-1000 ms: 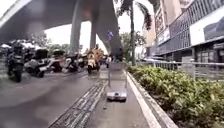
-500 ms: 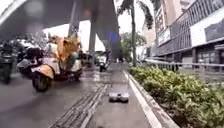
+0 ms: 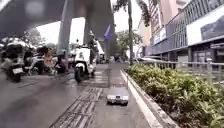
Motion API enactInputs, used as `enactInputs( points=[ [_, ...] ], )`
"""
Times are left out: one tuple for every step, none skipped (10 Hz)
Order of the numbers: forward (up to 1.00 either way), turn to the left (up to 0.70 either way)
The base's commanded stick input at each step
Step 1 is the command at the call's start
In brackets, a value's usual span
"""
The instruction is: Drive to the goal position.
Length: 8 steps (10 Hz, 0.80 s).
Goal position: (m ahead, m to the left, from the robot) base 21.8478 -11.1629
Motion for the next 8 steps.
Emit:
enactInputs(
  points=[
    [0.70,0.01],
    [0.70,0.01],
    [0.70,0.01],
    [0.70,0.01],
    [0.70,0.01],
    [0.70,0.01],
    [0.56,0.02],
    [0.45,0.03]
  ],
)
